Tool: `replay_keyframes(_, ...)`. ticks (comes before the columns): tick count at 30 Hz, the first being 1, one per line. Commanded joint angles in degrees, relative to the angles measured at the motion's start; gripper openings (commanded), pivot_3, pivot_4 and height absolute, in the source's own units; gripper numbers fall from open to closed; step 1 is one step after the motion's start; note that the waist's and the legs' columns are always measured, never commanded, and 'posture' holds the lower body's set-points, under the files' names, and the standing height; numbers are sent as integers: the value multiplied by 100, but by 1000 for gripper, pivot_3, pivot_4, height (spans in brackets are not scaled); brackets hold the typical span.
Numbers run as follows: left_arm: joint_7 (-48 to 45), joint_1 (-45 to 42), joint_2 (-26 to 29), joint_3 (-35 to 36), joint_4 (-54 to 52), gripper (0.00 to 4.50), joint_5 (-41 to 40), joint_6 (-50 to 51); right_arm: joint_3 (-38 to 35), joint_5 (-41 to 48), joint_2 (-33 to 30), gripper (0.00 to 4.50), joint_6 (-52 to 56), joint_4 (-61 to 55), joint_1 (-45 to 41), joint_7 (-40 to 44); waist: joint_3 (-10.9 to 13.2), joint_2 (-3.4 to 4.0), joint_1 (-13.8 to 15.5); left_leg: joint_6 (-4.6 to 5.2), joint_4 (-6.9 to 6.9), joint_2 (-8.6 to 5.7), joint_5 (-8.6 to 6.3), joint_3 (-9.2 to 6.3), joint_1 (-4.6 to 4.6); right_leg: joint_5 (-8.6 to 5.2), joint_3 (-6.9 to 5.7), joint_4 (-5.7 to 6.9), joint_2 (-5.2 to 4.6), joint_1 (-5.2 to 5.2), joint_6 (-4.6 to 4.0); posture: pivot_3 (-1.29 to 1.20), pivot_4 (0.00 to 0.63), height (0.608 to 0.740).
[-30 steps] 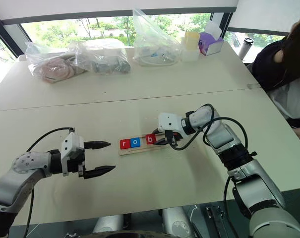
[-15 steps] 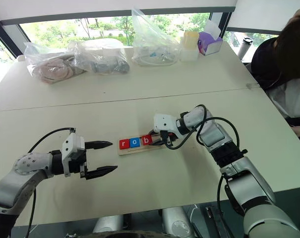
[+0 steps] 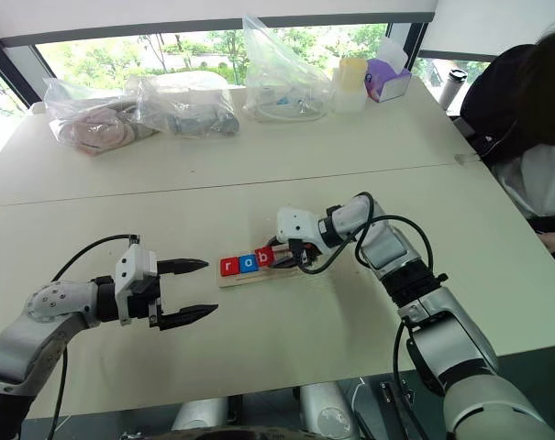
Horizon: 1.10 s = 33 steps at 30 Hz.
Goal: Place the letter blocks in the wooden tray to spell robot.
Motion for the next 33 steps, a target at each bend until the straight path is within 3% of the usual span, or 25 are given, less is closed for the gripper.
replay_keyframes(1, 43, -51, -33, 52, -170, 4500, -51, -37, -96, 38, 14, 4104, 1, -115, -131, 28, 0, 0, 0, 0, 0, 0, 0, 0, 0, 0, 0, 0, 0, 0, 0, 0, 150, 740)
replay_keyframes(2, 44, -51, -33, 52, -167, 4500, -50, -42, -98, 44, 8, 4466, 23, -141, -126, 34, 0, 0, 0, 0, 0, 0, 0, 0, 0, 0, 0, 0, 0, 0, 0, 0, 150, 740)
replay_keyframes(8, 60, -94, -45, 27, -147, 4500, -46, -29, -286, 157, 47, 4466, 140, -202, -183, -109, 0, 0, 0, 0, 0, 0, 0, 0, 0, 0, 0, 0, 0, 0, 0, 0, 150, 740)
replay_keyframes(17, 46, -176, -64, -35, -134, 4500, -55, 4, -775, -60, 395, 4466, -364, 746, -584, -1246, 0, 0, 1, 0, 0, -1, 0, 0, 0, 2, 0, 2, 0, -1, 1, 0, 150, 740)
replay_keyframes(33, 76, -238, -85, -42, -136, 4500, -62, 33, -575, -264, 557, 4466, -886, 909, -238, -1287, 1, 1, -7, 0, -1, 1, 0, 0, -1, 3, -1, 3, 1, -2, 2, 0, 150, 740)
